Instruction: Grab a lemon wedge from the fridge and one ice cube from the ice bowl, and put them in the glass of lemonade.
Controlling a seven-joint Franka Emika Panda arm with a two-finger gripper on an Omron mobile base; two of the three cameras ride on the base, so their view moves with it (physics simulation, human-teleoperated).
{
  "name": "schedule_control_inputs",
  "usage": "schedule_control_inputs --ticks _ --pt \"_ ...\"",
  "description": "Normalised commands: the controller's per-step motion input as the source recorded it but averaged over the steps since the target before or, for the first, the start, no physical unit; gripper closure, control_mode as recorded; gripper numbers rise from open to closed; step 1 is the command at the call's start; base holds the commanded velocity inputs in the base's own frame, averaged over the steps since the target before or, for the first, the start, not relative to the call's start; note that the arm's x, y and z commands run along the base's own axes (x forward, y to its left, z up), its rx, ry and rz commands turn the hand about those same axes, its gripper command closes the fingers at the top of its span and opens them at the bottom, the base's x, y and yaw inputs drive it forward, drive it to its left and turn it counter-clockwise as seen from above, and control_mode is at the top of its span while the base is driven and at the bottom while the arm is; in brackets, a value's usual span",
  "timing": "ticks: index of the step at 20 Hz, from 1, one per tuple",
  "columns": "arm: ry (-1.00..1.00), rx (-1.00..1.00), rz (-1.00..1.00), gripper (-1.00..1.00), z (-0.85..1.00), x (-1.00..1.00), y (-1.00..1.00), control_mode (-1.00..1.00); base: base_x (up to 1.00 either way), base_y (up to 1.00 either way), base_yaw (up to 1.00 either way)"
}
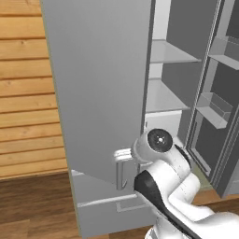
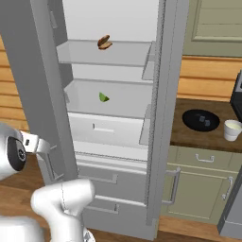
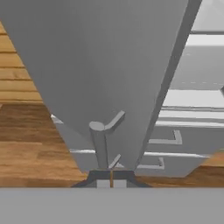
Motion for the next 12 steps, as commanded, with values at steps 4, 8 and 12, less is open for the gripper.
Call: schedule_control_inputs --ticks 4,8,12 --pt "-0.01 0.20 0.00 1.00 1.00 -0.20 -0.74 -1.00 0.00 0.00 0.00" --pt "0.00 0.22 0.00 1.00 0.94 -0.02 -0.99 -1.00 0.00 0.00 0.00" --pt "0.00 0.26 0.00 1.00 0.49 0.24 -0.78 -1.00 0.00 0.00 0.00"
